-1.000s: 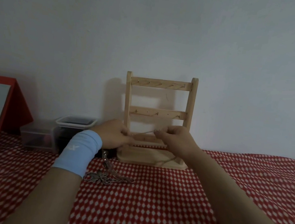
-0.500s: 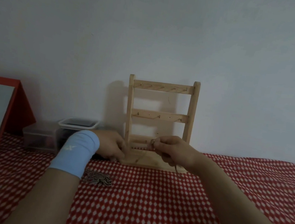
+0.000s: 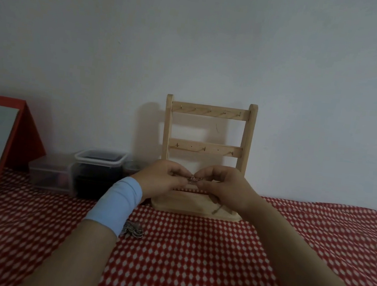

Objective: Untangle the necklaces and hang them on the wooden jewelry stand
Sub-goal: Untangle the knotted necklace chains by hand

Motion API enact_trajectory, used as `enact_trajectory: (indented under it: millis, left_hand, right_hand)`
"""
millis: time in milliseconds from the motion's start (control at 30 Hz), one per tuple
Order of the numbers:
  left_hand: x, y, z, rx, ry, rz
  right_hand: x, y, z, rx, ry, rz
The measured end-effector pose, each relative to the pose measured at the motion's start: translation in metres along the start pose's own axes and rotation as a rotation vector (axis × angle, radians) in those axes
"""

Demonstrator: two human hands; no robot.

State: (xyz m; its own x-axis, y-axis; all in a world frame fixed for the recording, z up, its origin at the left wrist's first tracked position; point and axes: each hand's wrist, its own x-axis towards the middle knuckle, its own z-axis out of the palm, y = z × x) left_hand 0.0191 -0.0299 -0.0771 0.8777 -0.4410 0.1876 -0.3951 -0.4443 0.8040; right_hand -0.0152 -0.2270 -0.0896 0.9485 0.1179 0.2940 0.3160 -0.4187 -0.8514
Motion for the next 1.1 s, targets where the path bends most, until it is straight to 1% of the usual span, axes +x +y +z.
enact_trajectory:
  millis: [133,267,367,433,500,633,767,900,967,1033,1100]
  left_hand:
    - [-0.002,-0.002,0.001,0.034,0.011,0.014]
    - [0.001,-0.005,0.002,0.006,0.038,0.027]
    - [0.000,-0.005,0.002,-0.035,0.047,0.047]
    - [0.000,-0.005,0.002,-0.053,0.053,0.049]
    - [0.001,-0.004,0.002,-0.081,0.050,0.044]
    - [0.002,-0.003,0.002,-0.167,-0.010,0.042]
    - [0.004,-0.003,0.004,-0.109,-0.009,0.036]
    - [0.006,-0.007,0.006,0.022,0.115,0.121]
    - [0.006,-0.006,0.008,0.003,0.154,0.157]
    - [0.006,-0.005,0.010,0.057,0.167,0.187]
    - [0.006,-0.005,0.011,0.105,0.180,0.191]
  right_hand:
    - [-0.001,0.000,0.001,-0.025,0.024,-0.030]
    - [-0.001,-0.002,0.003,0.087,0.083,0.012]
    - [-0.001,-0.001,0.003,-0.006,0.096,0.032]
    - [0.000,0.000,0.003,-0.026,0.091,0.051]
    - [0.000,-0.001,0.003,0.008,0.092,0.062]
    - [-0.001,-0.002,0.004,0.104,0.108,0.035]
    - [0.000,-0.002,0.007,0.160,0.106,0.049]
    - [0.003,-0.001,0.010,0.172,0.078,0.050]
    - [0.003,-0.001,0.012,0.175,0.073,0.053]
    - [0.002,-0.002,0.012,0.133,0.048,0.074]
    - [0.001,0.000,0.012,0.031,-0.005,0.115]
